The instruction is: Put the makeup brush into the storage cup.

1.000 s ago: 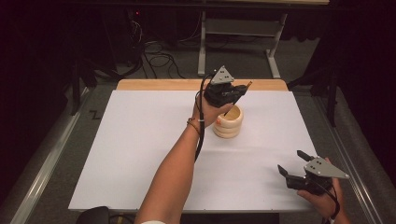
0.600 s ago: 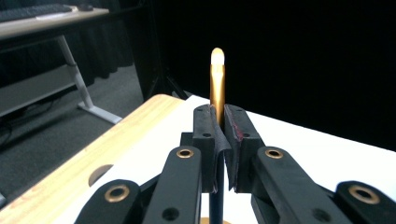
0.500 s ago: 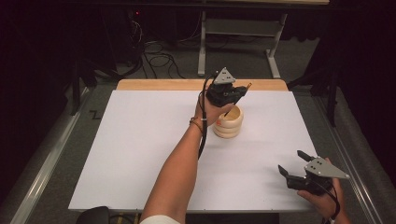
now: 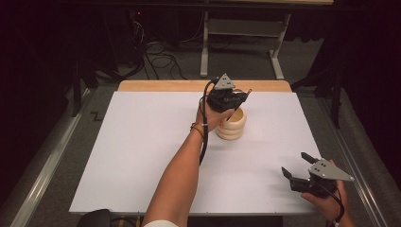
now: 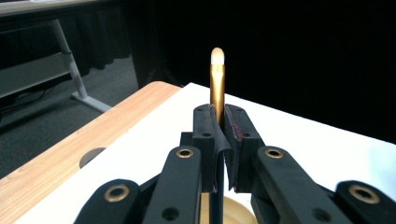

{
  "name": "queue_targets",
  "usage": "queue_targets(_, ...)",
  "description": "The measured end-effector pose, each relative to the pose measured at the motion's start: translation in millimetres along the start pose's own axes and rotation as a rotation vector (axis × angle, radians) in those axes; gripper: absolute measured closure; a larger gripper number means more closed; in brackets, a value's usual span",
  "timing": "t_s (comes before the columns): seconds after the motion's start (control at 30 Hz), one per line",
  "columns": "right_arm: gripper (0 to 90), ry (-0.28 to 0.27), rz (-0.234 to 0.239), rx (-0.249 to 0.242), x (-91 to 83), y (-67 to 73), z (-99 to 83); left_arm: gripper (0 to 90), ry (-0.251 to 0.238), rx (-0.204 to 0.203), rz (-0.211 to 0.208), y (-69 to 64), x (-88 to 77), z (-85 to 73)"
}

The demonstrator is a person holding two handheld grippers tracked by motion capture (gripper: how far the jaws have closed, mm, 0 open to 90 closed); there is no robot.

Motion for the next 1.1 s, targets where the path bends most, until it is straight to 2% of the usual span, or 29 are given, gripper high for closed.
queue_targets(0.2, 16.8, -0.002, -0.003, 0.002, -0.5, 0.0, 0.5, 84.3, 0.009, 0.009, 0.010, 0.3, -6.0, 3.2)
queue_targets(0.4, 16.8, -0.001, -0.004, 0.000, -0.5, -0.4, 0.3, 84.2, 0.019, -0.006, 0.009, 3.2, -9.0, -0.7)
queue_targets(0.47, 16.8, -0.001, -0.005, 0.002, -0.8, -0.4, 0.3, 84.1, 0.025, -0.001, 0.020, 3.6, -9.4, -1.2)
queue_targets(0.67, 16.8, 0.003, -0.007, 0.000, -0.5, -0.7, 0.0, 81.7, 0.023, -0.004, 0.017, 4.4, -11.2, -0.9)
queue_targets(0.8, 16.8, 0.005, -0.007, -0.005, -0.3, -0.7, 0.0, 77.6, 0.034, 0.010, 0.023, 2.9, -12.6, -0.6)
queue_targets(1.0, 16.8, 0.003, -0.002, -0.003, 0.5, -0.3, -0.1, 68.9, 0.060, 0.064, 0.046, -0.7, -19.0, 2.9)
queue_targets(1.07, 16.8, 0.004, -0.003, -0.009, 0.6, -0.1, 0.2, 62.5, 0.083, 0.080, 0.045, -2.0, -20.8, 3.9)
queue_targets(1.1, 16.8, 0.005, -0.001, -0.008, 0.6, 0.1, 0.3, 60.4, 0.093, 0.100, 0.061, -3.1, -22.1, 4.4)
Point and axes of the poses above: each handheld gripper's, and its own axes: x roughly forward along the jaws, z roughly out of its top, y roughly to its left, the point moved 1 cm from there along x, roughly forward along the jaws, and after that the axes turned 5 degrees about z, right-handed, at the moved point
